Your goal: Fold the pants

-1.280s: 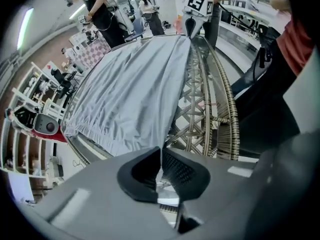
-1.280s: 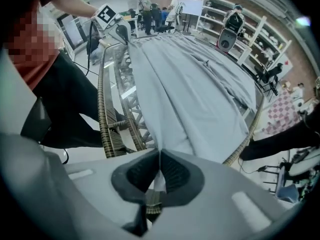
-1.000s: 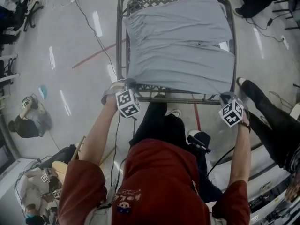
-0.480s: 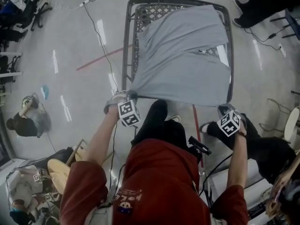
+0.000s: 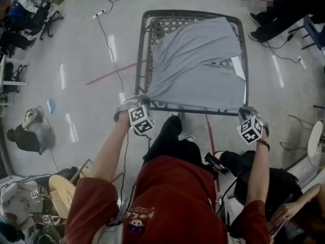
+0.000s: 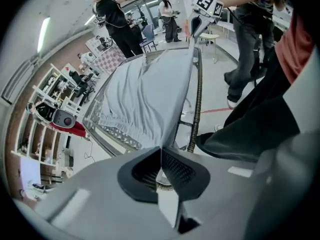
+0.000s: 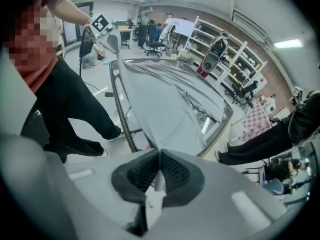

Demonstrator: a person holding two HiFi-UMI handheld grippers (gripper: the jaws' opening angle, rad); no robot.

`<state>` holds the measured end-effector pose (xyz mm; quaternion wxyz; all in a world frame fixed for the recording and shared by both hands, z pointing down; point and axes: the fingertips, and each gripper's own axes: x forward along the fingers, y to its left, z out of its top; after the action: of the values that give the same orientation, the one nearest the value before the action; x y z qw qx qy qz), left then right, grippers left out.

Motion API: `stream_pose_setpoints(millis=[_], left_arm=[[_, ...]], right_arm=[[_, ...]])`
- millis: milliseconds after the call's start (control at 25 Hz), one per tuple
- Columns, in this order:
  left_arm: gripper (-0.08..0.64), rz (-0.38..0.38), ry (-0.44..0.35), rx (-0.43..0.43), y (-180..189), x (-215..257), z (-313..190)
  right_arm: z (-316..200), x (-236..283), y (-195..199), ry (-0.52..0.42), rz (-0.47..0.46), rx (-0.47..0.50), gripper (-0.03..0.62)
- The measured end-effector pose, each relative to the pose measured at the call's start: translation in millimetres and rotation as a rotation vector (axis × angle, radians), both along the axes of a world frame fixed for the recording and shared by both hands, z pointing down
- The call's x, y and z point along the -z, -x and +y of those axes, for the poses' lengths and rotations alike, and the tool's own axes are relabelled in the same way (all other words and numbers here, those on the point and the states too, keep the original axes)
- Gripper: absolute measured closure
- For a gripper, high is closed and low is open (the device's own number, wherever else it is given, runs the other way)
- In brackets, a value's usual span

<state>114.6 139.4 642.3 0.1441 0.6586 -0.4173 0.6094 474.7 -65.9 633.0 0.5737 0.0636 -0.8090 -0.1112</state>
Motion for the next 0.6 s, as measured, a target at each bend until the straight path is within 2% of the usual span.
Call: stream_pose_setpoints(millis=[240, 600], left_arm=[[0.544, 0.02, -0.046, 0.007, 21.7, 20.5, -44.8], [0.545, 0.032, -0.054, 0.021, 70.7, 31.8, -122.5]], right_arm=[[-64.6, 32.0, 34.9, -0.096, -0.027, -0.005, 0.58], [-163.4, 47.7, 105.5, -0.147, -0.018, 0.008, 0.58]])
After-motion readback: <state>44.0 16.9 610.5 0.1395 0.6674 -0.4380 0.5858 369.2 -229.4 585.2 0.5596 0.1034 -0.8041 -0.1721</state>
